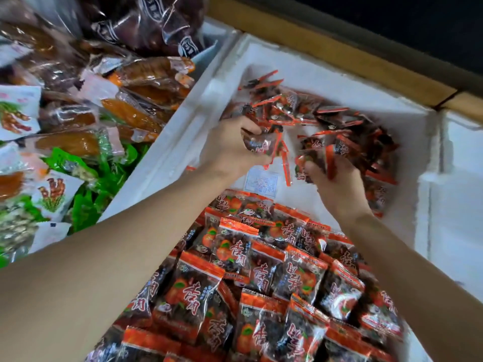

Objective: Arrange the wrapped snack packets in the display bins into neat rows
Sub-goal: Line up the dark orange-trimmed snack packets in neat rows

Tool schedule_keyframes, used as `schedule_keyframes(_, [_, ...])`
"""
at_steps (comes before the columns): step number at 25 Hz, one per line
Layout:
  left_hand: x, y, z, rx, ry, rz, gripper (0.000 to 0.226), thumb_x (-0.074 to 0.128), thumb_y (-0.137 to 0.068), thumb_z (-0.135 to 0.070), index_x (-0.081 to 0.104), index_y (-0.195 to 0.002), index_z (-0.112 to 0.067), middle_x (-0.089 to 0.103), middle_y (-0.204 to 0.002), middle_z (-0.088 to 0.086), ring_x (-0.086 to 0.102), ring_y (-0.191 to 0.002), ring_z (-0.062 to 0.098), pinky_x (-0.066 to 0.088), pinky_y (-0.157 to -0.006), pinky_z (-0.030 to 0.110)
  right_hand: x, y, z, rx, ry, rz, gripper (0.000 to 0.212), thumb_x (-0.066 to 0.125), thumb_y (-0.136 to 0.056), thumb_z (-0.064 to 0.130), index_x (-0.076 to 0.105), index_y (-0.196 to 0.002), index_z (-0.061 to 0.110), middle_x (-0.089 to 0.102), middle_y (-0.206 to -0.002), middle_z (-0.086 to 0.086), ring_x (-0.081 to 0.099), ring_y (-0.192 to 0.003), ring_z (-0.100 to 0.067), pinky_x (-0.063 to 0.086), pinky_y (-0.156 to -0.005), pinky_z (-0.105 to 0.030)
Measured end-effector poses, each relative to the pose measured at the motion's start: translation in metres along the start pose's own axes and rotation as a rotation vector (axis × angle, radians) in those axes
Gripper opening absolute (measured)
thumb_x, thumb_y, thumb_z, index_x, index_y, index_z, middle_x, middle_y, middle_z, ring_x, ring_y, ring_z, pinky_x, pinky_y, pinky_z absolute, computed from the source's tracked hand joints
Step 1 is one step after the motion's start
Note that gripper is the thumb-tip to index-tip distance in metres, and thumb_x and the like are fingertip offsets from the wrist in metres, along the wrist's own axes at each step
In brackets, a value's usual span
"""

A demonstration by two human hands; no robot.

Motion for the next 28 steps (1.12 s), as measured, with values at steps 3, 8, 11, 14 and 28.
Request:
schedule_keyframes(3, [-0.014, 0.024, 0.000, -0.119, 0.255, -0.080, 0.031, 0.085, -0.067, -0.016, 0.055, -0.076, -0.018, 0.059, -0.075, -0.010, 0.054, -0.061, -0.004, 0.040, -0.053, 0.005, -0.003, 0.027, 0.018, -0.028, -0.229, 0.075, 0.012, 0.052, -0.094, 0.019, 0.058, -0.100, 0.011, 0.062, -0.087, -0.006, 0.056, -0.070, -0.007, 0.052, -0.068, -0.025])
schedule_keyframes(8, [0.006, 0.063, 0.039, -0.521, 0.593, 0.042, 0.023, 0.058, -0.093, -0.036, 0.051, -0.097, -0.015, 0.063, -0.109, 0.008, 0.062, -0.100, 0.022, 0.051, -0.093, 0.045, 0.026, 0.041, 0.037, -0.037, -0.231, 0.327, 0.017, 0.058, -0.090, 0.018, 0.059, -0.092, 0.002, 0.057, -0.084, -0.026, 0.047, -0.071, -0.015, 0.043, -0.068, -0.035])
schedule_keyframes(11, [0.011, 0.074, 0.034, -0.524, 0.646, 0.193, 0.042, 0.053, -0.093, -0.045, 0.053, -0.122, -0.016, 0.058, -0.121, 0.001, 0.055, -0.114, 0.019, 0.048, -0.097, 0.045, 0.047, 0.044, 0.054, -0.120, -0.133, 0.470, 0.007, 0.069, -0.081, 0.016, 0.063, -0.079, 0.013, 0.060, -0.077, -0.022, 0.050, -0.068, -0.014, 0.038, -0.067, -0.026])
schedule_keyframes(14, [0.001, 0.076, 0.032, -0.380, 0.517, 0.284, 0.034, 0.076, -0.078, -0.024, 0.062, -0.108, -0.017, 0.068, -0.094, -0.001, 0.065, -0.094, 0.014, 0.055, -0.080, 0.029, 0.058, 0.042, 0.066, -0.148, -0.147, 0.525, 0.018, 0.076, -0.073, 0.017, 0.061, -0.081, 0.024, 0.060, -0.070, 0.002, 0.054, -0.063, -0.002, 0.043, -0.061, -0.013])
schedule_keyframes(28, [-0.041, 0.055, 0.072, -0.377, 0.447, -0.024, 0.029, 0.066, -0.087, -0.034, 0.063, -0.111, -0.019, 0.068, -0.105, 0.000, 0.061, -0.097, 0.010, 0.040, -0.079, 0.019, 0.082, -0.060, 0.011, 0.079, 0.329, 0.185, 0.048, 0.069, -0.070, 0.057, 0.065, -0.092, 0.015, 0.064, -0.100, -0.009, 0.055, -0.103, -0.033, 0.049, -0.082, -0.037])
Point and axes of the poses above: each hand's wrist, its own y-axis away from the middle knuckle, its own x-axis out of the palm, z = x × y, the point moved 9 cm from there along -y, towards the middle knuckle
